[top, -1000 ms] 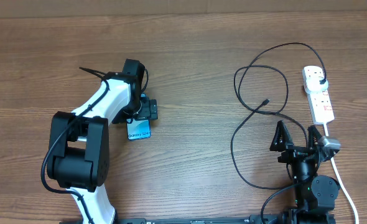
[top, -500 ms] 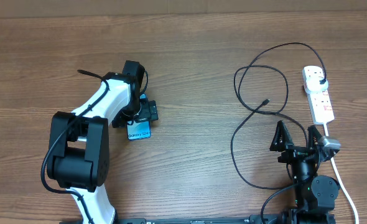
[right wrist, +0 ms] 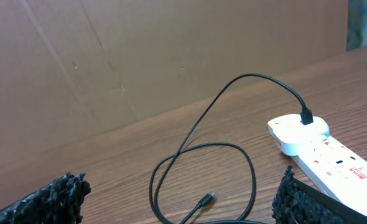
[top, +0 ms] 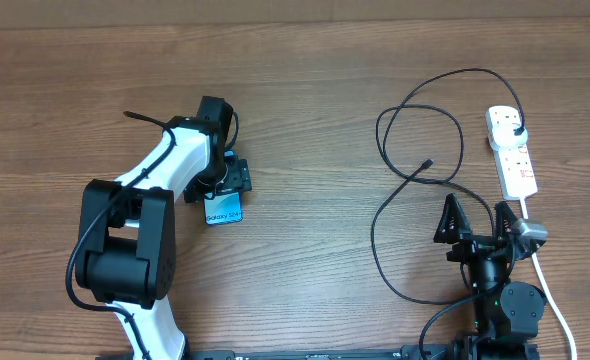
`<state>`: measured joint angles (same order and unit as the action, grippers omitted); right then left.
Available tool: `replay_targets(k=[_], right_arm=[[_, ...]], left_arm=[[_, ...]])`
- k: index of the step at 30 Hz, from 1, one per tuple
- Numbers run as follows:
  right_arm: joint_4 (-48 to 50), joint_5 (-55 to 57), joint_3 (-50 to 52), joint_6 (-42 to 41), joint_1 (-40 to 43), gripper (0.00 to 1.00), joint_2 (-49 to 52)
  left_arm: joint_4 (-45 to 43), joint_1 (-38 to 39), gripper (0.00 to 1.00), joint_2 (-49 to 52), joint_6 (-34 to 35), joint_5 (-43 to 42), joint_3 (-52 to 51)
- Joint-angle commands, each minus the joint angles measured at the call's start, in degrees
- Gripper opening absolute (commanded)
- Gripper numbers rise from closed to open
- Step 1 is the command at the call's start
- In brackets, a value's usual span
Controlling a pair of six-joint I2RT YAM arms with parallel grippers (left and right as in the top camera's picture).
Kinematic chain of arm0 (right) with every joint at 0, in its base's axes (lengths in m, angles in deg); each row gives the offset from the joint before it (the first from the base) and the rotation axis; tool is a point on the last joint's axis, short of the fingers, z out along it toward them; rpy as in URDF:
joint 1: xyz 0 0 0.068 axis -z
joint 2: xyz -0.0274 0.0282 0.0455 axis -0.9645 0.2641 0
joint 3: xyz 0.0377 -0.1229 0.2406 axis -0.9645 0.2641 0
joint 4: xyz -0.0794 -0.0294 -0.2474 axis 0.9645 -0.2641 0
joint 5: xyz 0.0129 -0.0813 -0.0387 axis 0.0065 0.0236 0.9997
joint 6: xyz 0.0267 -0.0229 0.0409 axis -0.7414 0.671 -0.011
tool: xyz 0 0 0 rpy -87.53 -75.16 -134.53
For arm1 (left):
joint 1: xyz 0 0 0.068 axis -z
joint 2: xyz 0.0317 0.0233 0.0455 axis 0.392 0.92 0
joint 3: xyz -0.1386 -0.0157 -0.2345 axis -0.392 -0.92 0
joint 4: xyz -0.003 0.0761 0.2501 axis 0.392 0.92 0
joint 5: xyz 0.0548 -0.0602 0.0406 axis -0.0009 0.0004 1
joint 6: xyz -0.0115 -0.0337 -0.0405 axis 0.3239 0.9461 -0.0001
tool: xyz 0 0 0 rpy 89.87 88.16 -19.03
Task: Plug charger to phone and switch on socket
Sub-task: 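Close the left gripper on the phone's top edge and lift, then raise the phone upright with the left gripper toward the center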
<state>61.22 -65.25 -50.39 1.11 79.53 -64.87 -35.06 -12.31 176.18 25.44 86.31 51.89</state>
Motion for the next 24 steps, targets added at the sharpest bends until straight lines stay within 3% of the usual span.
replay_targets(k=[1,10,20,24], right_arm=[[0.35,0.55,0.59,0.44,0.04,1.0,-0.68],[0.35,0.55,0.59,0.44,0.04,1.0,-0.66],[0.35,0.55,0.59,0.44,0.04,1.0,-0.66],[0.35,0.55,0.59,0.44,0.04,1.0,-0.66]], left_arm=[[-1.42,-0.2,0.84,4.33,0.42,-3.96,-2.34],[1.53,-0.2,0.72,4.31,0.83,-4.61,0.33],[9.14,-0.2,0.69,4.31,2.12,-5.27,6.82],[14.49,-0.2,0.67,4.31,2.05,-9.55,11.28]])
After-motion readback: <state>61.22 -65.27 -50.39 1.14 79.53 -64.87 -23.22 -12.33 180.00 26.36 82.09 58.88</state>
